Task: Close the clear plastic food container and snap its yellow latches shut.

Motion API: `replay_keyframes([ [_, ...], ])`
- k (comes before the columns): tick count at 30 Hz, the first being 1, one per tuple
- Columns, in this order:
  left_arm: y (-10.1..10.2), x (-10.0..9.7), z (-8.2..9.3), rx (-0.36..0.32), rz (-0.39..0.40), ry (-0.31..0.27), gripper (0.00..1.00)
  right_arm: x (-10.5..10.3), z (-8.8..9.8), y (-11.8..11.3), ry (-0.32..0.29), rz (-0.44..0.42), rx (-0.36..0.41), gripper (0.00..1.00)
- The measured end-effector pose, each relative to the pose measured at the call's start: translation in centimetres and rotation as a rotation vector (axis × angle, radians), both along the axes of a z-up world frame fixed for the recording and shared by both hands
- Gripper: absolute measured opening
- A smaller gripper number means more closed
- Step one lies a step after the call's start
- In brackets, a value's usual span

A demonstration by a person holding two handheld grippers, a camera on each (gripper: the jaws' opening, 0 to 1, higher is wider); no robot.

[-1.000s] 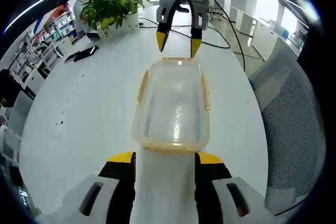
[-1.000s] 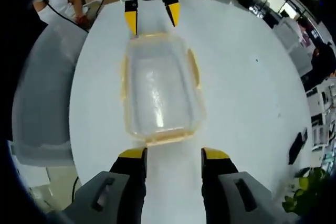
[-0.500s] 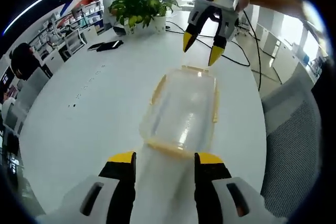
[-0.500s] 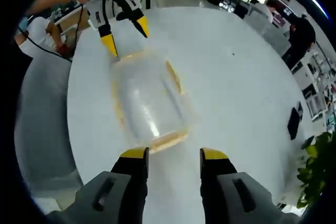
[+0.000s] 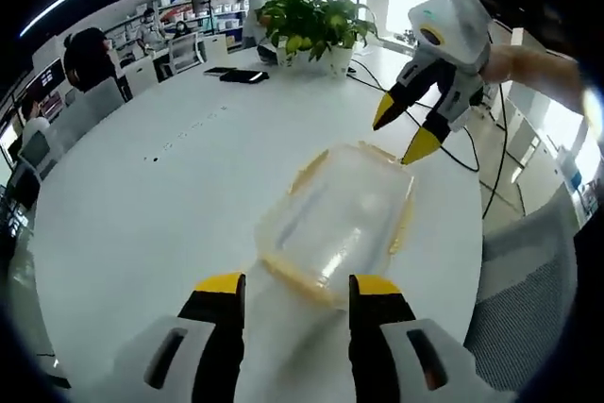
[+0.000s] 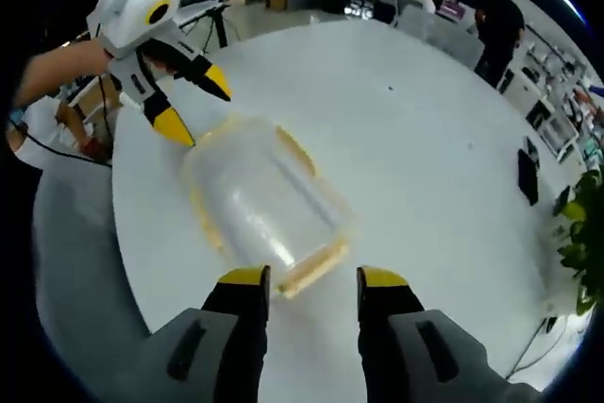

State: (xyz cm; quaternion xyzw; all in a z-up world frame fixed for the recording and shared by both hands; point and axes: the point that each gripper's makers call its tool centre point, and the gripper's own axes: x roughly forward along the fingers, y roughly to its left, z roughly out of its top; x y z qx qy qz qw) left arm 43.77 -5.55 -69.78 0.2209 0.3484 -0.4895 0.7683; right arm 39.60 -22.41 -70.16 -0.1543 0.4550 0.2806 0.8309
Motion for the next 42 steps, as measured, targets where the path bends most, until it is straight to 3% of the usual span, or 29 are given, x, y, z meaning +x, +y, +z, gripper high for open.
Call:
replay_keyframes([
  [11,-0.1,-0.1,-0.8,-0.048,0.131,0.063,0.35,0.6,-0.9,0.5,0.024,-0.178,0.117,0.33],
  [15,-0.3,0.0,-1.0,-0.06,0.16,0.1,0.34,1.0,-1.3,0.7,0.048,-0.21,0.162,0.32],
  [32,-1.5,-0.6,-1.5,-0.112,0.221,0.218,0.34,0.3,-1.2,1.7,0.079,-0.268,0.217,0.35],
  [42,-1.6,-0.4,-2.2,-0.141,0.286,0.288,0.35,0.2,-1.7,2.0,0.118,-0.358,0.288,0.37],
])
